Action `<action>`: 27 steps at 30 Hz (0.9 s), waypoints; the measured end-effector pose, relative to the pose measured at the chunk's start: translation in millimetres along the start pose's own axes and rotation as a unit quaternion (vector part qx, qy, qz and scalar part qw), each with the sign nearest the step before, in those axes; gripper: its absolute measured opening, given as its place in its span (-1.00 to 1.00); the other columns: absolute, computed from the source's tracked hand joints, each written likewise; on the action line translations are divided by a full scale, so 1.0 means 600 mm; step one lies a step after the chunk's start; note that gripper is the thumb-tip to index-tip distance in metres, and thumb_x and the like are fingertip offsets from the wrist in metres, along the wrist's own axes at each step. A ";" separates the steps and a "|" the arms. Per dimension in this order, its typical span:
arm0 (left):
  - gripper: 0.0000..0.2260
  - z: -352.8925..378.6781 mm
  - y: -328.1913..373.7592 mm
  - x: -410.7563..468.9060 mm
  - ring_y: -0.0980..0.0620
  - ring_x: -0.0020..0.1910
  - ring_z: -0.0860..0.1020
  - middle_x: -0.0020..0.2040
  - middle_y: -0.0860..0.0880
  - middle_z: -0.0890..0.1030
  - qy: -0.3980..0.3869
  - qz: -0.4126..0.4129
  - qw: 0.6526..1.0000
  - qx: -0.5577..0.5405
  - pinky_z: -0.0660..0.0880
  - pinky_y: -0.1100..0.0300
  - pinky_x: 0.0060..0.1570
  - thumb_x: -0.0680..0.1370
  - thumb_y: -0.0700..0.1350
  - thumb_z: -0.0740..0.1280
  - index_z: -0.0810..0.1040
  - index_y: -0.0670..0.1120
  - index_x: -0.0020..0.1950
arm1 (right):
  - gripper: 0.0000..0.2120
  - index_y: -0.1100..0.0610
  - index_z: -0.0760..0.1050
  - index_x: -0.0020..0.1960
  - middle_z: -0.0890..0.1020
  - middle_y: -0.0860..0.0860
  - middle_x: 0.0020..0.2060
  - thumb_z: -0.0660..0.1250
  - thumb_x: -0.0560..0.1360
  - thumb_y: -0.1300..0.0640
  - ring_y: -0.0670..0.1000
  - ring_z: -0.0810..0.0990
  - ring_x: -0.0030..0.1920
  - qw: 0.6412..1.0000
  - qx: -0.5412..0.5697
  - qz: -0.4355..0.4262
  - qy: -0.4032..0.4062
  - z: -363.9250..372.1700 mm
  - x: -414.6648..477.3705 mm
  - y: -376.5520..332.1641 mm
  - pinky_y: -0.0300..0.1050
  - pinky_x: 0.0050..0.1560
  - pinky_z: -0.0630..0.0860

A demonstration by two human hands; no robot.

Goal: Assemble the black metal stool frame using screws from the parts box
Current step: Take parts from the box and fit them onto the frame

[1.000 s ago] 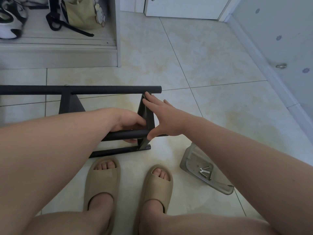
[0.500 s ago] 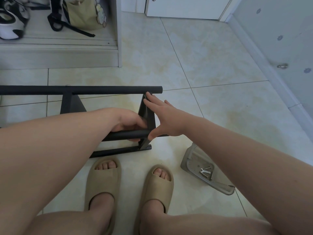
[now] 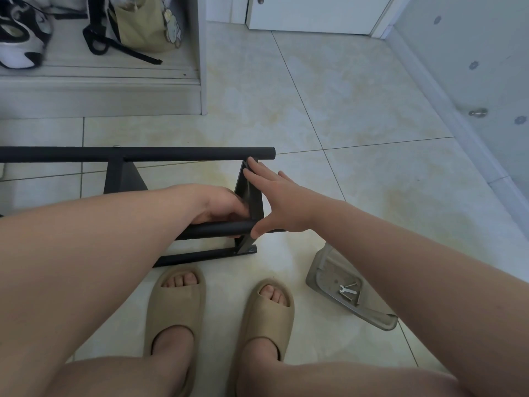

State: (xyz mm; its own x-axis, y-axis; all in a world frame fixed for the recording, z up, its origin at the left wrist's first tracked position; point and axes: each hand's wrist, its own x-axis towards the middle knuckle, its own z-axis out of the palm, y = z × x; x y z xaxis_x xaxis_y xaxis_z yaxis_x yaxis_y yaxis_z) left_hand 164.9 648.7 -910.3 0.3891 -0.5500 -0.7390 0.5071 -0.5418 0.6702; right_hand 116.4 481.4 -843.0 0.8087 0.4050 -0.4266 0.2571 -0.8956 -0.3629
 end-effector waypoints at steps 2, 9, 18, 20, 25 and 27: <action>-0.86 0.000 0.000 -0.001 -0.08 -0.26 0.61 -0.23 -0.14 0.67 -0.006 0.005 1.000 -0.001 0.54 0.09 -0.11 0.58 -0.30 0.28 0.63 -0.19 -0.05 | 0.18 0.13 -0.13 0.65 -0.24 -0.03 0.63 0.58 0.36 -0.16 -0.09 -0.21 0.61 1.000 -0.001 0.000 0.000 0.000 0.000 0.000 0.07 0.60 -0.22; -0.87 -0.002 0.003 -0.009 -0.02 -0.16 0.55 -0.10 -0.09 0.62 -0.029 -0.037 0.998 -0.030 0.52 0.13 -0.14 0.61 -0.24 0.24 0.58 -0.11 -0.02 | 0.19 0.12 -0.15 0.66 -0.25 -0.04 0.63 0.58 0.36 -0.17 -0.10 -0.23 0.61 1.000 0.000 0.004 -0.001 0.000 0.002 0.002 0.04 0.60 -0.22; -0.80 0.005 0.010 -0.020 -0.16 0.12 0.65 0.07 -0.17 0.71 0.020 -0.018 0.999 0.042 0.47 -0.07 0.33 0.57 -0.20 0.33 0.66 -0.22 0.14 | 0.19 0.12 -0.15 0.66 -0.25 -0.04 0.63 0.58 0.36 -0.16 -0.09 -0.23 0.61 1.000 0.001 0.003 -0.003 -0.001 0.001 0.001 0.04 0.60 -0.23; -0.75 0.004 0.008 -0.017 -0.22 0.22 0.60 0.14 -0.22 0.68 0.027 -0.012 0.999 0.039 0.42 -0.12 0.39 0.56 -0.25 0.32 0.63 -0.26 0.20 | 0.18 0.12 -0.15 0.66 -0.25 -0.04 0.63 0.58 0.37 -0.16 -0.09 -0.23 0.61 1.000 0.002 0.004 -0.004 -0.002 0.001 0.000 0.04 0.60 -0.23; -0.78 -0.002 0.006 -0.016 -0.15 0.19 0.60 0.17 -0.17 0.67 -0.017 -0.006 0.999 0.029 0.44 -0.04 0.37 0.59 -0.26 0.27 0.64 -0.14 0.16 | 0.19 0.12 -0.16 0.66 -0.26 -0.04 0.63 0.58 0.37 -0.16 -0.10 -0.24 0.61 1.000 0.002 0.006 -0.008 -0.003 0.002 0.000 0.03 0.59 -0.24; -0.80 -0.003 0.006 -0.016 -0.05 0.07 0.62 0.06 -0.10 0.69 -0.029 -0.013 0.999 0.025 0.48 0.05 0.23 0.60 -0.23 0.25 0.65 -0.09 0.11 | 0.19 0.13 -0.15 0.66 -0.26 -0.03 0.63 0.58 0.37 -0.16 -0.09 -0.24 0.61 1.000 0.002 0.005 -0.008 -0.004 0.003 0.000 0.02 0.59 -0.24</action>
State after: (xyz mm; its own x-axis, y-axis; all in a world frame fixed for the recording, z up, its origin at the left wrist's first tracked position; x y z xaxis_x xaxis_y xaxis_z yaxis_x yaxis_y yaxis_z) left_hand 164.4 653.5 -900.8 0.3301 -0.5709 -0.7518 0.4770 -0.5864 0.6547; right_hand 118.8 481.9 -841.8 0.8031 0.3981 -0.4434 0.2460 -0.8992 -0.3618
